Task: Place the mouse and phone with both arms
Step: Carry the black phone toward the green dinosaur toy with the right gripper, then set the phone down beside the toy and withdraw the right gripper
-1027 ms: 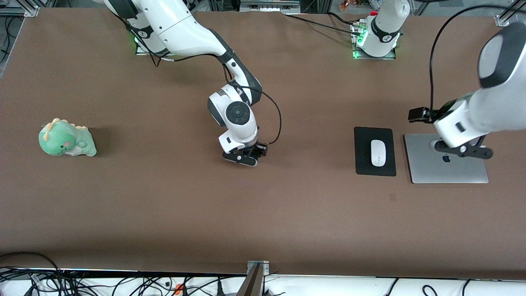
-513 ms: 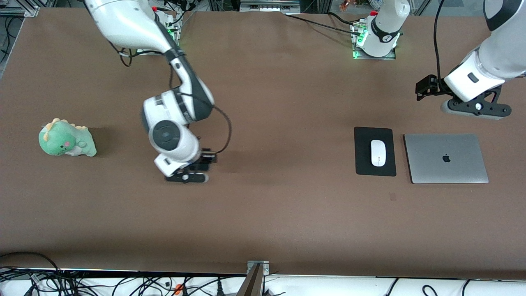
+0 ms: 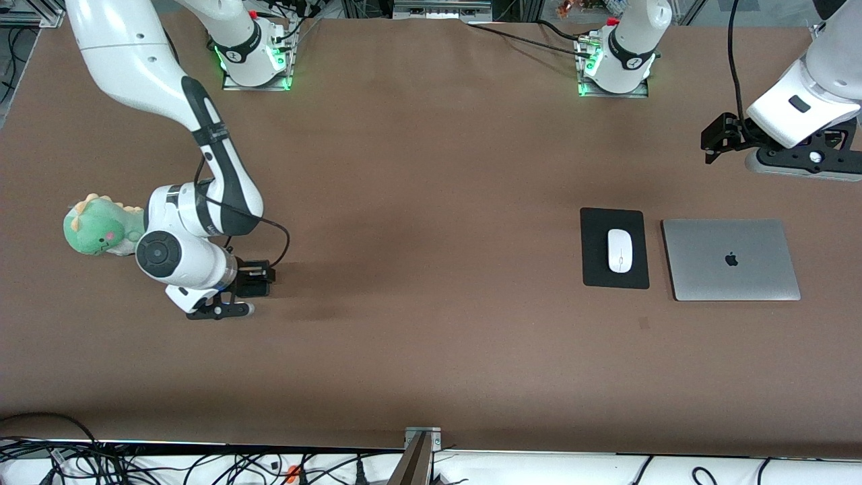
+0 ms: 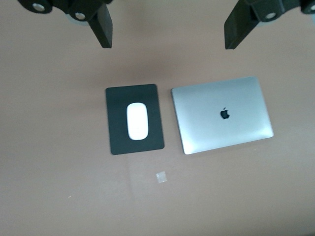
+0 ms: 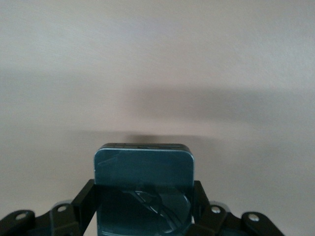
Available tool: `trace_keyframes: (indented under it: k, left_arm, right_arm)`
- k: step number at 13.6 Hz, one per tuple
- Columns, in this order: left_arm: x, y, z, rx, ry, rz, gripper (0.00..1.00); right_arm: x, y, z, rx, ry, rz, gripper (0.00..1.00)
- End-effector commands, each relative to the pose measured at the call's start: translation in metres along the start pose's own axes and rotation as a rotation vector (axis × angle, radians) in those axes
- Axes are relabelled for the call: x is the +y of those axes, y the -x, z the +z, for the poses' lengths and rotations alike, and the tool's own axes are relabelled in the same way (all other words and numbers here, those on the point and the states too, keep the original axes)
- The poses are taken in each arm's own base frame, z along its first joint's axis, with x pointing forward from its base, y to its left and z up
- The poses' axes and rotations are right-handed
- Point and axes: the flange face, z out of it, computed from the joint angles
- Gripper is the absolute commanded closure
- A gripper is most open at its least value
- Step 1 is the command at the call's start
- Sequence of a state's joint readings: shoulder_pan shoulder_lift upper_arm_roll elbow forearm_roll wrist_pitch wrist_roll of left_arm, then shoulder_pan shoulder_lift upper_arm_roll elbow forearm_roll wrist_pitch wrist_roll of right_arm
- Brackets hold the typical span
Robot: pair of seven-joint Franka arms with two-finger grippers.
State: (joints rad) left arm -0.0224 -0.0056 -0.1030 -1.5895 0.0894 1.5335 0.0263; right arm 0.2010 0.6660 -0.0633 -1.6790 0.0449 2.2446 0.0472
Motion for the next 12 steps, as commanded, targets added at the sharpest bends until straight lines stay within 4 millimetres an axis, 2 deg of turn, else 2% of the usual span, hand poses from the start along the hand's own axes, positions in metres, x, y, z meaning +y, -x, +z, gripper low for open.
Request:
trace_keyframes:
  k: [1,2,3,4,5,6,8,9,10,12]
  left_arm:
    - [-0.019,-0.007,-0.01,0.049,0.058,-0.032,0.0]
    - [-0.022,-0.008,-0.011,0.062,0.058,-0.037,0.0]
    - [-0.023,-0.008,-0.011,0.062,0.058,-0.04,0.0]
    - [-0.023,-0.008,-0.011,0.058,0.057,-0.042,0.0]
    - [-0.023,-0.006,-0.013,0.055,0.052,-0.049,0.0]
    - [-0.022,-0.006,-0.013,0.054,0.053,-0.072,0.0]
    - [-0.021,-0.004,-0.014,0.049,0.053,-0.097,0.0]
    - [-0.021,-0.004,-0.014,0.048,0.053,-0.097,0.0]
    - [-0.021,-0.004,-0.014,0.047,0.053,-0.099,0.0]
    - [-0.021,-0.004,-0.014,0.048,0.055,-0.099,0.0]
  right_arm:
    - [0.001,0.005,0.023,-0.002,-0.039,0.025,0.53]
    - [0.002,0.005,0.028,-0.005,-0.048,0.037,0.49]
    - [0.003,0.005,0.029,-0.004,-0.049,0.04,0.36]
    - [0.005,0.004,0.027,-0.005,-0.051,0.05,0.08]
    - [0.006,0.003,0.022,-0.002,-0.051,0.054,0.0]
    - [0.005,0.002,0.017,0.004,-0.052,0.054,0.0]
    - [0.002,0.002,-0.024,0.033,-0.061,0.056,0.0]
    - [0.001,0.003,-0.051,0.052,-0.062,0.08,0.0]
    - [0.001,0.006,-0.085,0.082,-0.069,0.086,0.0]
    - [0.003,0.026,-0.163,0.101,-0.082,0.102,0.0]
